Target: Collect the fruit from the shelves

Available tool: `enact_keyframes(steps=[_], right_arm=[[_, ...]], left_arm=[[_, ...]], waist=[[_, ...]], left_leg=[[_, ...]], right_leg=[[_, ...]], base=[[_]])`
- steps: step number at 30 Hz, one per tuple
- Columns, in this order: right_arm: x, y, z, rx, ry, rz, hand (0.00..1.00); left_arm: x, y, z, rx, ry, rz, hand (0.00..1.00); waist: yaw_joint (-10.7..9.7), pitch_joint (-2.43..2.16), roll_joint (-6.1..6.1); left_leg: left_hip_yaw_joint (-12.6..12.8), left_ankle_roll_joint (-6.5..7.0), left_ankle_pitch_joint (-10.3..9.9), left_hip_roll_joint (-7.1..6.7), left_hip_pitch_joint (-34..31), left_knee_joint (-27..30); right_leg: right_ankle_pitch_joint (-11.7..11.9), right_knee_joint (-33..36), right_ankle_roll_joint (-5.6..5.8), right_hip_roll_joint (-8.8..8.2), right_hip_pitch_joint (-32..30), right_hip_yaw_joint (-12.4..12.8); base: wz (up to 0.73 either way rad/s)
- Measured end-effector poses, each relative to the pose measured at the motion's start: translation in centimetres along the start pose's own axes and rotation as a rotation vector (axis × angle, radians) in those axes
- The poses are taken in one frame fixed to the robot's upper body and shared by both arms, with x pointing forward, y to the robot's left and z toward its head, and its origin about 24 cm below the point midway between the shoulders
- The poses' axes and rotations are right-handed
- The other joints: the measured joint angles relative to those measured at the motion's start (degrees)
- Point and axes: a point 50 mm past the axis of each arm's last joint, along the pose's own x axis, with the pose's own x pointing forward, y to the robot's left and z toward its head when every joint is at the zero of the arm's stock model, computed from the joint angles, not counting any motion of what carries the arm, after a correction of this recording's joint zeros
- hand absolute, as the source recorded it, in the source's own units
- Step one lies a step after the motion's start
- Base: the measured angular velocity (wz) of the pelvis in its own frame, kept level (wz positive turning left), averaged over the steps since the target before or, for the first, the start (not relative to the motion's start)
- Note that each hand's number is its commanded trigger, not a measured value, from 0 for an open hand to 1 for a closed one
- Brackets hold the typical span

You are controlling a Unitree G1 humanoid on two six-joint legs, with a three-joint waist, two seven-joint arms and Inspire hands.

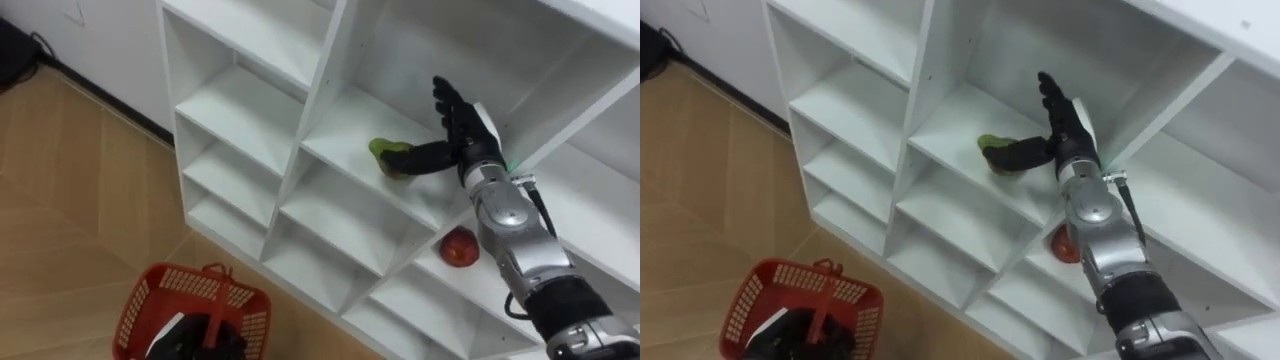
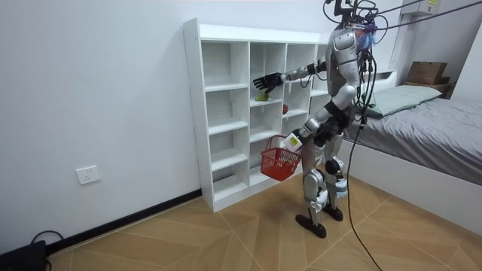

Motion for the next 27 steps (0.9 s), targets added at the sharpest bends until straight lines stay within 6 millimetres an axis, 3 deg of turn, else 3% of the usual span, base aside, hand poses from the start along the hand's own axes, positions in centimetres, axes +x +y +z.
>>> enact_keyframes(steps=[7, 14, 20, 27], right_arm=[[0.3, -0.1, 0.6, -0.016, -0.039, -0.036, 0.00], [1.4, -0.6, 1.2, -0.076, -0.030, -0.070, 0.00], [1.6, -0.7, 1.2, -0.111, -0.023, -0.071, 0.00], [1.7, -0.7, 1.3, -0.116, -0.026, -0.071, 0.00]], left_arm=[[0.5, -0.7, 0.8, 0.020, -0.020, -0.024, 1.00], [1.6, -2.0, 2.4, 0.060, -0.050, -0.065, 1.00], [1.8, -3.1, 2.4, 0.053, -0.049, -0.094, 1.00], [2.2, -3.5, 2.8, 0.045, -0.051, -0.104, 1.00]], waist=[[-0.4, 0.44, 0.88], [-0.1, 0.65, 1.52], [-0.1, 0.38, 2.95], [-0.2, 0.32, 3.06]], left_leg=[[0.0, 0.05, 0.2, -0.03, -1.7, 0.1], [0.1, -0.14, 2.1, -0.18, -5.1, 0.0], [0.3, -0.18, 3.0, -0.32, -6.6, -0.3], [0.4, -0.03, 4.0, -0.69, -6.6, -1.9]], right_leg=[[0.0, 0.5, 0.01, -0.12, -1.8, 0.0], [0.3, 2.8, -0.45, -0.61, -6.4, 0.8], [0.4, 3.9, -0.68, -1.02, -8.6, 0.7], [0.4, 4.3, -0.64, -1.61, -9.5, 0.8]], base=[[0.00], [0.00], [0.00], [0.00]])
